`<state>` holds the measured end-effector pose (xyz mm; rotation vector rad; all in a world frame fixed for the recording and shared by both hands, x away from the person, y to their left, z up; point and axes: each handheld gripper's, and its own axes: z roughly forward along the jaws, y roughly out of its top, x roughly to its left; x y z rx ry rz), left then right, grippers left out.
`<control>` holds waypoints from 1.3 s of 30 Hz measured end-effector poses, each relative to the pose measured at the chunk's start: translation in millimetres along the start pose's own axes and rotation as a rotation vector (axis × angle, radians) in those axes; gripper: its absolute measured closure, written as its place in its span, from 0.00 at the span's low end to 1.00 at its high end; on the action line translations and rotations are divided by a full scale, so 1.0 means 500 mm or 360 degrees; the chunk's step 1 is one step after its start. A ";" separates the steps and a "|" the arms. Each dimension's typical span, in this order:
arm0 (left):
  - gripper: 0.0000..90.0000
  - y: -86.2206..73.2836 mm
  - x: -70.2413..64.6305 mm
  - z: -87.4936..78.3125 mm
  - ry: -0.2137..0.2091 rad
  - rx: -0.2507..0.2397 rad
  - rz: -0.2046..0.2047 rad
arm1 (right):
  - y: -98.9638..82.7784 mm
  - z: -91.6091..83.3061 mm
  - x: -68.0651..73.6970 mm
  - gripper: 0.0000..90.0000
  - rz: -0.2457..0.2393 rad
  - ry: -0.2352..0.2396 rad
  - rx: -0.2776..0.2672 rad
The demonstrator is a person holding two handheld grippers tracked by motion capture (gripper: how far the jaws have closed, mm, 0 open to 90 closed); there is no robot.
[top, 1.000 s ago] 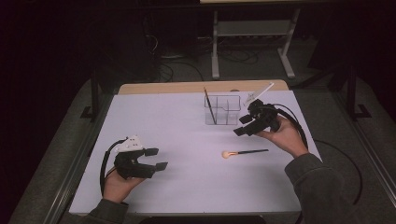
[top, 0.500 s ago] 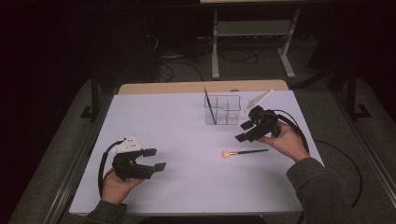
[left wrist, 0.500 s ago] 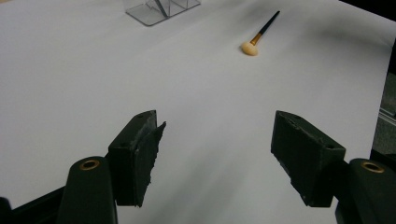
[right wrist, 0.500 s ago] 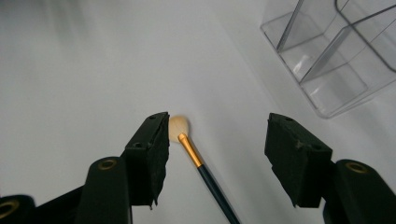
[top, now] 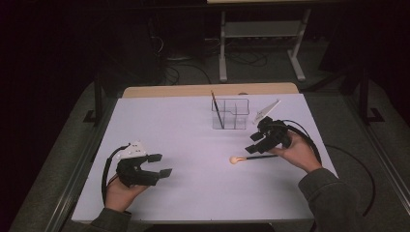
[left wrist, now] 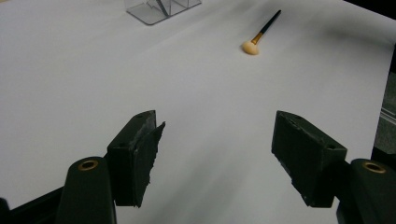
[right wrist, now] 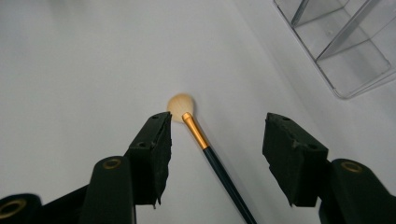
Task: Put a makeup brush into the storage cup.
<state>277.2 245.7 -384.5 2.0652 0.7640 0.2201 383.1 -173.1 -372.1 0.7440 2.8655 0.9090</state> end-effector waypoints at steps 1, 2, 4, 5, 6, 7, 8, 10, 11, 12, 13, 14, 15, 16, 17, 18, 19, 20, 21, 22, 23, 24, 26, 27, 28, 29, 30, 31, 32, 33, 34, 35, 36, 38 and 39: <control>0.34 0.000 0.000 0.000 0.0001 -0.0001 -0.0001 | -0.001 0.001 0.001 0.46 -0.0007 -0.0007 -0.0002; 0.34 0.000 0.000 0.001 0.0000 -0.0001 -0.0001 | -0.002 0.001 0.001 0.46 -0.0004 -0.0002 0.0002; 0.34 0.000 -0.001 0.002 -0.0004 -0.0003 -0.0009 | -0.004 0.004 0.003 0.46 -0.0002 -0.0003 0.0011; 0.34 0.000 -0.001 0.002 -0.0004 -0.0006 -0.0010 | -0.006 0.006 0.003 0.46 -0.0006 -0.0002 0.0009; 0.34 0.001 -0.001 0.002 -0.0003 -0.0004 -0.0005 | -0.007 0.007 0.003 0.46 -0.0007 0.0002 0.0015; 0.34 0.001 -0.001 0.001 -0.0002 -0.0003 -0.0001 | -0.008 0.009 0.004 0.46 -0.0002 0.0003 0.0025; 0.34 0.000 0.000 0.001 -0.0001 -0.0002 -0.0001 | -0.010 0.011 0.003 0.47 -0.0014 0.0006 0.0028; 0.34 0.000 0.001 0.000 0.0002 -0.0001 0.0001 | -0.012 0.014 0.004 0.48 -0.0006 0.0010 0.0040; 0.34 0.000 0.000 0.000 0.0002 -0.0003 -0.0004 | -0.013 0.016 0.004 0.48 -0.0008 0.0012 0.0045; 0.34 0.000 0.001 -0.001 0.0004 -0.0004 -0.0002 | -0.014 0.019 0.004 0.48 -0.0020 0.0012 0.0049; 0.34 0.000 0.001 -0.001 0.0003 -0.0007 -0.0002 | -0.014 0.022 0.004 0.48 -0.0021 0.0014 0.0055; 0.34 0.000 0.001 -0.001 0.0003 -0.0008 -0.0002 | -0.014 0.024 0.005 0.48 -0.0017 0.0018 0.0068; 0.34 0.000 0.001 0.000 0.0002 -0.0007 -0.0006 | -0.014 0.026 0.005 0.49 -0.0021 0.0021 0.0068; 0.34 0.000 0.001 0.000 0.0001 -0.0003 -0.0004 | -0.014 0.029 0.005 0.49 -0.0034 0.0021 0.0071; 0.34 0.000 0.001 0.000 0.0001 -0.0002 -0.0003 | -0.014 0.030 0.006 0.49 -0.0036 0.0023 0.0075; 0.34 -0.001 0.000 0.001 -0.0001 -0.0001 -0.0006 | -0.014 0.032 0.006 0.49 -0.0036 0.0027 0.0079; 0.34 -0.001 0.000 0.001 -0.0003 0.0001 -0.0008 | -0.015 0.035 0.006 0.49 -0.0035 0.0026 0.0086; 0.34 -0.001 0.000 0.000 -0.0001 0.0000 -0.0011 | -0.016 0.037 0.005 0.50 -0.0040 0.0032 0.0087; 0.34 -0.001 0.001 0.000 0.0000 -0.0002 -0.0004 | -0.017 0.039 0.006 0.50 -0.0037 0.0034 0.0092; 0.34 -0.001 0.001 0.000 0.0001 -0.0004 -0.0002 | -0.018 0.040 0.006 0.50 -0.0034 0.0031 0.0095; 0.34 -0.001 0.001 0.000 0.0001 -0.0008 -0.0003 | -0.020 0.043 0.006 0.50 -0.0041 0.0036 0.0097; 0.34 -0.001 0.001 0.000 0.0000 -0.0006 -0.0003 | -0.022 0.044 0.006 0.50 -0.0033 0.0039 0.0102; 0.34 -0.001 0.001 0.000 0.0000 -0.0003 -0.0003 | -0.025 0.046 0.006 0.51 -0.0024 0.0041 0.0116; 0.34 -0.001 0.001 0.000 0.0000 -0.0002 -0.0004 | -0.027 0.048 0.005 0.51 -0.0037 0.0039 0.0115; 0.34 0.000 0.001 0.000 0.0001 -0.0001 -0.0003 | -0.029 0.049 0.004 0.51 -0.0040 0.0040 0.0116; 0.34 0.000 0.001 0.000 0.0000 -0.0002 -0.0004 | -0.030 0.050 0.005 0.52 -0.0035 0.0041 0.0120; 0.34 0.000 0.002 0.000 -0.0001 -0.0005 -0.0004 | -0.031 0.051 0.005 0.52 -0.0040 0.0039 0.0121; 0.33 -0.001 0.002 -0.001 -0.0002 -0.0011 -0.0006 | -0.032 0.052 0.005 0.53 -0.0042 0.0042 0.0121; 0.33 -0.001 0.002 -0.002 0.0000 -0.0013 -0.0017 | -0.033 0.053 0.007 0.54 -0.0046 0.0040 0.0118; 0.33 -0.001 0.002 -0.003 0.0001 -0.0014 -0.0012 | -0.033 0.053 0.007 0.55 -0.0057 0.0037 0.0129; 0.33 0.000 0.002 -0.004 0.0002 -0.0014 -0.0015 | -0.033 0.054 0.007 0.55 -0.0058 0.0038 0.0134; 0.33 0.000 0.002 -0.004 0.0002 -0.0017 -0.0011 | -0.033 0.054 0.007 0.55 -0.0060 0.0035 0.0136; 0.33 0.000 0.002 -0.005 0.0001 -0.0019 -0.0008 | -0.033 0.054 0.008 0.56 -0.0058 0.0035 0.0138; 0.33 0.001 0.001 -0.005 0.0000 -0.0017 -0.0006 | -0.033 0.055 0.007 0.56 -0.0058 0.0038 0.0139; 0.33 0.001 0.000 -0.004 -0.0001 -0.0018 -0.0006 | -0.033 0.056 0.008 0.57 -0.0057 0.0034 0.0142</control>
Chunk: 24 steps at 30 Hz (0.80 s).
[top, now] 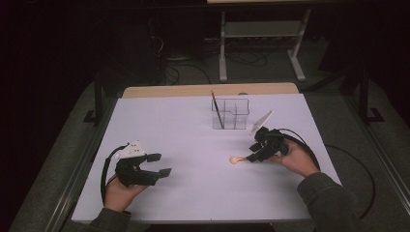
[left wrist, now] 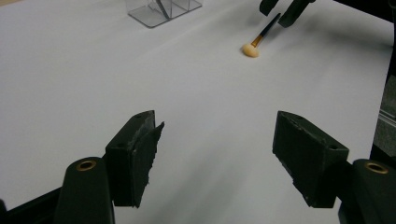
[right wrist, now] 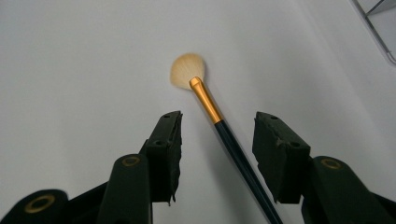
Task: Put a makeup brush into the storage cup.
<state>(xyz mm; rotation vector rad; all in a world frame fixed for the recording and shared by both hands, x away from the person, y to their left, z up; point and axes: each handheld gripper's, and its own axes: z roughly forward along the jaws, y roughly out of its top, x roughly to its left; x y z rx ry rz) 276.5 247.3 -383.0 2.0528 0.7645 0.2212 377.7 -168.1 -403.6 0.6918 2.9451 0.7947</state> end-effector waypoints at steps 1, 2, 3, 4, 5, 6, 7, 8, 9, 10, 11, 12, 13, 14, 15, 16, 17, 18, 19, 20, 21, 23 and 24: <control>0.33 0.000 0.000 0.000 0.0001 0.0001 0.0003 | 0.000 0.001 0.000 0.57 -0.0007 0.0001 0.0006; 0.33 0.000 0.000 0.000 0.0001 0.0000 0.0000 | 0.001 0.002 0.001 0.58 -0.0013 0.0002 0.0007; 0.33 0.000 0.001 0.000 0.0001 0.0000 0.0003 | 0.001 0.003 0.001 0.58 -0.0011 0.0004 0.0012; 0.33 0.000 0.001 -0.001 0.0001 -0.0004 0.0000 | 0.002 0.004 0.001 0.58 -0.0019 0.0005 0.0016; 0.33 0.000 0.001 -0.001 0.0002 -0.0004 0.0000 | 0.002 0.006 0.001 0.59 -0.0017 0.0001 0.0027; 0.33 0.000 0.001 -0.001 0.0002 -0.0004 -0.0004 | 0.002 0.007 0.001 0.59 -0.0017 0.0002 0.0028; 0.33 0.000 0.001 -0.001 0.0003 -0.0004 -0.0004 | 0.002 0.008 0.000 0.59 -0.0014 0.0001 0.0031; 0.33 0.000 0.001 -0.001 0.0002 -0.0003 0.0001 | 0.002 0.009 0.000 0.59 -0.0018 0.0004 0.0034; 0.33 0.000 0.001 -0.001 0.0002 -0.0002 0.0001 | 0.002 0.011 -0.002 0.59 -0.0020 0.0006 0.0034; 0.33 0.000 0.001 -0.001 0.0002 -0.0002 0.0001 | 0.002 0.013 -0.002 0.59 -0.0019 0.0007 0.0037; 0.33 0.000 0.000 -0.001 0.0002 -0.0001 0.0002 | 0.002 0.014 -0.002 0.59 -0.0014 0.0008 0.0045; 0.33 0.000 0.001 0.000 0.0002 -0.0001 0.0004 | 0.002 0.014 -0.003 0.60 -0.0016 0.0007 0.0051; 0.33 0.001 0.001 0.000 0.0002 0.0002 0.0006 | 0.002 0.015 -0.003 0.60 -0.0019 0.0005 0.0052; 0.33 0.000 0.001 0.000 0.0001 0.0000 0.0002 | 0.002 0.016 -0.004 0.60 -0.0021 0.0003 0.0052; 0.33 0.000 0.001 0.000 0.0000 0.0000 0.0001 | 0.002 0.016 -0.004 0.61 -0.0016 0.0003 0.0055; 0.33 0.000 0.001 0.000 0.0000 0.0001 0.0004 | 0.002 0.016 -0.004 0.61 -0.0015 0.0005 0.0057; 0.33 0.000 0.001 0.000 0.0000 -0.0001 0.0005 | 0.002 0.016 -0.005 0.62 -0.0015 0.0013 0.0058; 0.33 0.001 0.000 -0.001 0.0001 0.0000 0.0003 | 0.002 0.016 -0.005 0.63 -0.0016 0.0013 0.0059; 0.33 0.001 0.000 -0.001 0.0000 -0.0003 0.0002 | 0.002 0.017 -0.005 0.63 -0.0017 0.0015 0.0060; 0.33 0.001 0.000 -0.001 0.0000 -0.0003 0.0002 | 0.003 0.017 -0.005 0.64 -0.0018 0.0017 0.0062; 0.33 0.001 0.000 -0.001 0.0000 0.0001 0.0002 | 0.003 0.018 -0.005 0.64 -0.0018 0.0020 0.0068; 0.33 0.001 -0.001 0.001 -0.0001 -0.0002 -0.0001 | 0.005 0.020 -0.005 0.64 -0.0028 0.0020 0.0073; 0.33 0.000 -0.001 0.001 -0.0001 -0.0003 -0.0006 | 0.006 0.022 -0.005 0.64 -0.0030 0.0020 0.0076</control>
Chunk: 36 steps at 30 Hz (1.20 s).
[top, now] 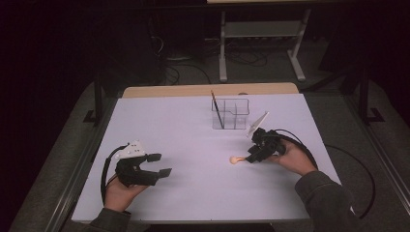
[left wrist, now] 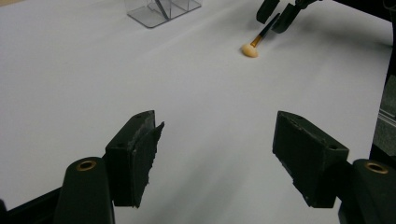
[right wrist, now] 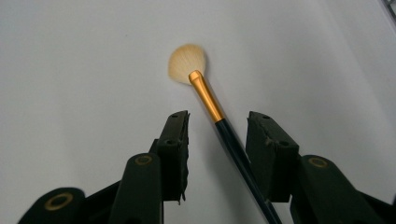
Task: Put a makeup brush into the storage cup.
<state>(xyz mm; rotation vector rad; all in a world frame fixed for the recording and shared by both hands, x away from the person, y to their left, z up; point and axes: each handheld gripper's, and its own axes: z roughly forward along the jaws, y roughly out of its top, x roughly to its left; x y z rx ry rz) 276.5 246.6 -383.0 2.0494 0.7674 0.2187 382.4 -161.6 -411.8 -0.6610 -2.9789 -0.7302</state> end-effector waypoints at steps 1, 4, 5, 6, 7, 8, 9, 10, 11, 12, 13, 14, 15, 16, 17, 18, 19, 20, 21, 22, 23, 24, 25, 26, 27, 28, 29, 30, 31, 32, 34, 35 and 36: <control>0.33 0.000 0.000 0.000 0.0000 0.0000 0.0002 | 0.001 0.000 0.001 0.64 0.0006 0.0002 0.0004; 0.33 0.000 0.001 0.000 -0.0001 0.0001 0.0003 | 0.004 0.004 0.001 0.65 -0.0010 0.0000 0.0016; 0.33 0.000 0.001 0.000 -0.0002 0.0001 0.0002 | 0.005 0.006 0.001 0.65 -0.0010 0.0002 0.0019; 0.33 0.000 0.000 0.000 -0.0002 -0.0001 -0.0001 | 0.005 0.007 0.002 0.65 -0.0009 0.0002 0.0024; 0.33 0.000 0.000 0.000 -0.0002 0.0002 -0.0001 | 0.007 0.008 0.002 0.65 -0.0014 0.0002 0.0039; 0.33 0.000 0.000 0.000 -0.0002 0.0001 -0.0002 | 0.009 0.010 0.002 0.65 -0.0018 -0.0001 0.0056; 0.33 0.000 0.000 0.000 -0.0002 -0.0001 -0.0001 | 0.011 0.010 0.004 0.65 -0.0024 -0.0004 0.0071; 0.33 0.000 0.001 0.000 -0.0003 0.0001 0.0004 | 0.014 0.010 0.005 0.66 -0.0029 -0.0002 0.0072; 0.33 0.000 0.001 -0.001 -0.0003 0.0002 0.0005 | 0.017 0.009 0.005 0.66 -0.0045 -0.0004 0.0078; 0.33 0.000 0.002 -0.001 -0.0002 0.0000 0.0008 | 0.019 0.008 0.006 0.66 -0.0041 -0.0008 0.0082; 0.33 0.000 0.002 -0.001 -0.0002 -0.0001 0.0006 | 0.021 0.007 0.006 0.67 -0.0042 -0.0007 0.0084; 0.33 0.000 0.002 -0.002 -0.0003 -0.0003 0.0005 | 0.022 0.007 0.006 0.67 -0.0041 -0.0004 0.0087; 0.33 0.000 0.001 -0.002 -0.0004 -0.0005 0.0003 | 0.022 0.007 0.005 0.67 -0.0047 -0.0007 0.0090; 0.33 0.000 0.001 -0.002 -0.0005 -0.0004 0.0004 | 0.022 0.008 0.004 0.67 -0.0046 -0.0008 0.0093; 0.33 0.000 0.001 -0.002 -0.0005 -0.0003 0.0004 | 0.021 0.010 0.002 0.67 -0.0044 -0.0013 0.0102; 0.33 0.000 0.001 -0.002 -0.0007 -0.0004 0.0005 | 0.021 0.012 0.002 0.67 -0.0033 -0.0003 0.0108; 0.33 0.000 0.001 -0.002 -0.0008 -0.0004 0.0004 | 0.020 0.014 0.001 0.67 -0.0023 -0.0004 0.0121; 0.33 0.000 0.001 -0.002 -0.0007 -0.0003 0.0005 | 0.019 0.016 0.000 0.67 -0.0023 -0.0006 0.0131; 0.33 0.000 0.002 -0.001 -0.0007 -0.0003 0.0006 | 0.019 0.018 0.000 0.68 -0.0021 -0.0007 0.0142; 0.33 0.000 0.002 -0.001 -0.0007 -0.0003 0.0007 | 0.019 0.019 -0.001 0.69 -0.0024 -0.0011 0.0147; 0.33 0.000 0.002 -0.001 -0.0007 -0.0003 0.0007 | 0.019 0.020 -0.001 0.69 -0.0022 -0.0012 0.0153; 0.33 0.000 0.002 -0.001 -0.0009 -0.0002 0.0001 | 0.019 0.020 -0.002 0.69 -0.0022 -0.0012 0.0154; 0.33 0.000 0.001 -0.001 -0.0011 -0.0004 -0.0001 | 0.019 0.021 -0.002 0.70 -0.0024 -0.0014 0.0156; 0.33 0.000 0.001 0.000 -0.0012 -0.0004 0.0000 | 0.019 0.022 -0.003 0.70 -0.0026 -0.0016 0.0159; 0.33 -0.001 0.001 0.000 -0.0013 -0.0003 0.0005 | 0.019 0.023 -0.002 0.71 -0.0022 -0.0018 0.0164; 0.33 -0.001 0.001 0.000 -0.0014 -0.0004 0.0002 | 0.020 0.025 -0.001 0.71 -0.0025 -0.0021 0.0169; 0.33 -0.001 0.001 0.000 -0.0015 -0.0004 0.0002 | 0.020 0.026 0.000 0.72 -0.0036 -0.0025 0.0179; 0.33 0.000 0.001 0.000 -0.0015 -0.0005 0.0000 | 0.020 0.027 0.001 0.73 -0.0039 -0.0030 0.0186; 0.33 0.000 0.001 -0.001 -0.0015 -0.0006 0.0002 | 0.020 0.028 0.003 0.75 -0.0045 -0.0040 0.0199; 0.33 0.000 0.001 -0.001 -0.0015 -0.0006 0.0003 | 0.020 0.030 0.004 0.75 -0.0045 -0.0053 0.0211; 0.33 0.000 0.001 -0.001 -0.0017 -0.0009 -0.0003 | 0.020 0.031 0.004 0.77 -0.0049 -0.0063 0.0227; 0.33 0.000 0.002 -0.001 -0.0017 -0.0009 0.0002 | 0.020 0.031 0.004 0.78 -0.0049 -0.0065 0.0227; 0.33 0.000 0.002 -0.001 -0.0020 -0.0013 -0.0007 | 0.020 0.032 0.004 0.79 -0.0052 -0.0071 0.0231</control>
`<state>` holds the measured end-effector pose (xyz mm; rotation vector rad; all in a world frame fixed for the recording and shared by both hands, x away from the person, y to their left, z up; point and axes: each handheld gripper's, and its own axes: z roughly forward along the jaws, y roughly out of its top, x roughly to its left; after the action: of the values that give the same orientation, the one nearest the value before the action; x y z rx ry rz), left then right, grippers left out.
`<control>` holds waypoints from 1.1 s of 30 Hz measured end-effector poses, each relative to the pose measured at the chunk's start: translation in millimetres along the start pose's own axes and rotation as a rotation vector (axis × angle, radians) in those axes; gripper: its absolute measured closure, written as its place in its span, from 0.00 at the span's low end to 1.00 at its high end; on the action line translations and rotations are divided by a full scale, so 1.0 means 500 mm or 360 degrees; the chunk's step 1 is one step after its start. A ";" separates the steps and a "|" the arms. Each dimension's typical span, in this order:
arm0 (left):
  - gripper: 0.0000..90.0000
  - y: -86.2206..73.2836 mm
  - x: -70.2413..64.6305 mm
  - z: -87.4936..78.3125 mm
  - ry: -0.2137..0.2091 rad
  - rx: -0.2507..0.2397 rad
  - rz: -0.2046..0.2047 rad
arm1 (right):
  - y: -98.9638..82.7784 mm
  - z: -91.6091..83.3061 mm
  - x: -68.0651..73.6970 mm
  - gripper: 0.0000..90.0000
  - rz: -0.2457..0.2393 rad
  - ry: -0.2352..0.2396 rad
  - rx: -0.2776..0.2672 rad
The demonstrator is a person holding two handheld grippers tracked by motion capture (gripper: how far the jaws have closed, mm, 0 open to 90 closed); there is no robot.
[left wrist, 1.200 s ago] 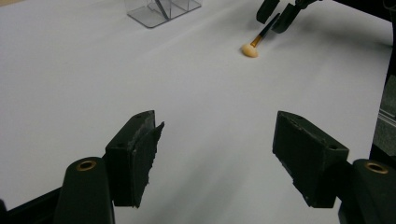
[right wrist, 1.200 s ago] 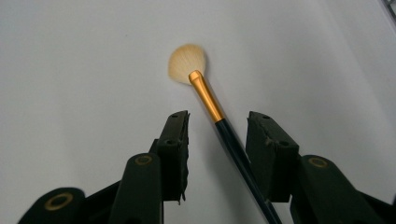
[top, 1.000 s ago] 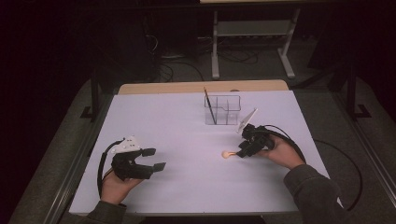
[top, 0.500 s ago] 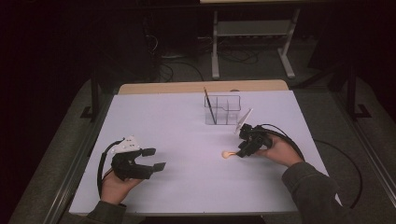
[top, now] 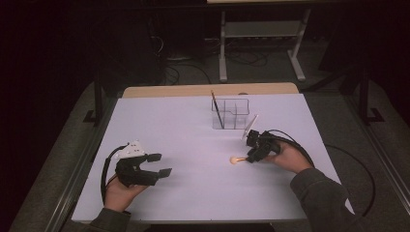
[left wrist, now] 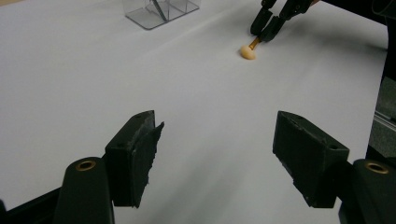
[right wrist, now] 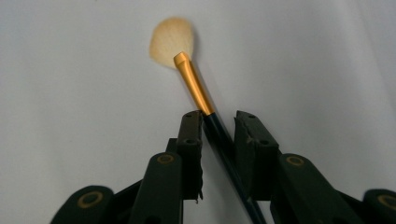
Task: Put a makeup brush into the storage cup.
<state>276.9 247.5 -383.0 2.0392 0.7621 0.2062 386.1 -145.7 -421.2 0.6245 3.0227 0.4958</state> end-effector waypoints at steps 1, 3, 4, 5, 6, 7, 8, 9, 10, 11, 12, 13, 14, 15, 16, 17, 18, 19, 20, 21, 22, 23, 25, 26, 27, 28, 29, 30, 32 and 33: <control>0.33 0.000 0.000 0.000 -0.0001 0.0001 -0.0001 | 0.000 0.000 0.001 0.80 -0.0004 -0.0007 0.0001; 0.33 0.000 0.000 0.000 -0.0003 -0.0003 -0.0002 | 0.001 0.001 0.003 0.82 -0.0014 -0.0025 0.0009; 0.33 0.000 0.000 0.000 -0.0003 -0.0003 -0.0005 | 0.002 0.001 0.003 0.83 -0.0020 -0.0031 0.0009; 0.33 0.000 0.000 0.000 -0.0004 -0.0004 -0.0004 | 0.002 0.001 0.004 0.84 -0.0021 -0.0037 0.0012; 0.33 0.000 0.000 0.000 -0.0004 -0.0005 -0.0005 | 0.002 0.001 0.005 0.85 -0.0022 -0.0043 0.0016; 0.33 0.000 0.000 0.000 -0.0003 -0.0004 -0.0005 | 0.003 0.001 0.006 0.86 -0.0026 -0.0047 0.0019; 0.34 0.000 0.000 0.000 -0.0003 -0.0003 -0.0006 | 0.003 0.001 0.007 0.87 -0.0027 -0.0049 0.0022; 0.34 0.000 0.000 0.001 -0.0004 -0.0003 -0.0004 | 0.004 0.002 0.008 0.89 -0.0034 -0.0052 0.0024; 0.33 0.001 0.000 0.001 -0.0003 -0.0003 -0.0005 | 0.005 0.002 0.010 0.89 -0.0036 -0.0060 0.0030; 0.33 0.001 0.000 0.001 -0.0005 -0.0001 -0.0005 | 0.006 0.003 0.011 0.90 -0.0037 -0.0062 0.0032; 0.34 0.001 0.000 0.001 -0.0007 -0.0005 -0.0011 | 0.006 0.002 0.012 0.91 -0.0035 -0.0066 0.0033; 0.34 0.001 0.000 0.001 -0.0012 -0.0007 -0.0012 | 0.006 0.001 0.012 0.91 -0.0028 -0.0064 0.0037; 0.34 0.001 0.000 0.001 -0.0015 -0.0011 -0.0016 | 0.007 0.002 0.012 0.91 -0.0028 -0.0063 0.0038; 0.34 0.001 0.000 0.001 -0.0016 -0.0012 -0.0013 | 0.007 0.002 0.012 0.91 -0.0022 -0.0063 0.0040; 0.34 0.001 -0.001 0.001 -0.0016 -0.0012 -0.0014 | 0.007 0.003 0.011 0.92 -0.0018 -0.0063 0.0039; 0.34 0.001 0.000 0.001 -0.0017 -0.0012 -0.0013 | 0.007 0.003 0.009 0.92 0.0008 -0.0051 0.0040; 0.34 0.001 0.000 0.001 -0.0017 -0.0009 -0.0013 | 0.007 0.002 0.007 0.92 0.0019 -0.0039 0.0036; 0.34 0.001 0.000 0.002 -0.0017 -0.0009 -0.0013 | 0.006 0.002 0.005 0.92 0.0035 -0.0023 0.0032; 0.34 0.001 0.000 0.002 -0.0019 -0.0010 -0.0019 | 0.005 0.002 0.002 0.92 0.0047 -0.0013 0.0027; 0.34 0.000 0.001 0.002 -0.0025 -0.0018 -0.0025 | 0.005 0.002 0.001 0.92 0.0056 -0.0005 0.0025; 0.34 0.000 0.001 0.001 -0.0029 -0.0018 -0.0030 | 0.004 0.002 -0.001 0.92 0.0055 0.0001 0.0023; 0.34 0.000 0.002 0.000 -0.0029 -0.0015 -0.0025 | 0.004 0.001 -0.003 0.92 0.0061 0.0009 0.0024; 0.34 0.000 0.003 -0.001 -0.0027 -0.0020 -0.0030 | 0.005 0.001 -0.004 0.92 0.0070 0.0012 0.0024; 0.34 0.000 0.003 -0.001 -0.0028 -0.0027 -0.0035 | 0.004 0.001 -0.004 0.92 0.0074 0.0017 0.0023; 0.34 0.000 0.003 -0.001 -0.0029 -0.0026 -0.0034 | 0.004 0.001 -0.005 0.92 0.0074 0.0020 0.0018; 0.34 0.000 0.003 -0.001 -0.0029 -0.0024 -0.0032 | 0.003 0.001 -0.005 0.92 0.0074 0.0019 0.0016; 0.34 0.000 0.003 0.000 -0.0029 -0.0022 -0.0031 | 0.003 0.001 -0.005 0.92 0.0073 0.0018 0.0014; 0.34 0.000 0.003 0.000 -0.0030 -0.0020 -0.0030 | 0.003 0.001 -0.005 0.92 0.0073 0.0017 0.0015; 0.34 -0.001 0.003 -0.001 -0.0031 -0.0019 -0.0030 | 0.004 0.000 -0.004 0.92 0.0076 0.0017 0.0020; 0.34 -0.001 0.004 -0.001 -0.0030 -0.0021 -0.0029 | 0.004 0.000 -0.004 0.92 0.0076 0.0017 0.0019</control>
<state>278.1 248.9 -383.3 2.0183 0.7655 0.1812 388.9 -145.0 -420.8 0.6987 3.0294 0.4847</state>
